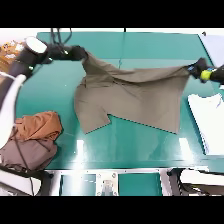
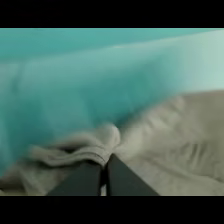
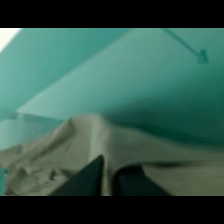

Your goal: Fold the shirts.

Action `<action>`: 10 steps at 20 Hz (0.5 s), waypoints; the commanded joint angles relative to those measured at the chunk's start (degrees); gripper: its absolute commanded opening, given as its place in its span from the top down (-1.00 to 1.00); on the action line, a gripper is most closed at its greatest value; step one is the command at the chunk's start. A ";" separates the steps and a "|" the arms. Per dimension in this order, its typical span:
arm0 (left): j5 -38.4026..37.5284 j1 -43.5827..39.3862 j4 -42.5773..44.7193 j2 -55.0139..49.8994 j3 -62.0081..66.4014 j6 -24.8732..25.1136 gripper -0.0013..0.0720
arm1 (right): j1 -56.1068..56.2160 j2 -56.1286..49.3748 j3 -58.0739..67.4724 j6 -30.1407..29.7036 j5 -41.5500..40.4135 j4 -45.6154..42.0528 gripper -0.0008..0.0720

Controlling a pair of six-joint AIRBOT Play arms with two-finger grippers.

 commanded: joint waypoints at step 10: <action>-38.34 18.91 -4.37 -7.08 5.64 -1.44 -0.28 | -20.17 -1.86 -3.98 -1.77 19.93 -1.03 0.94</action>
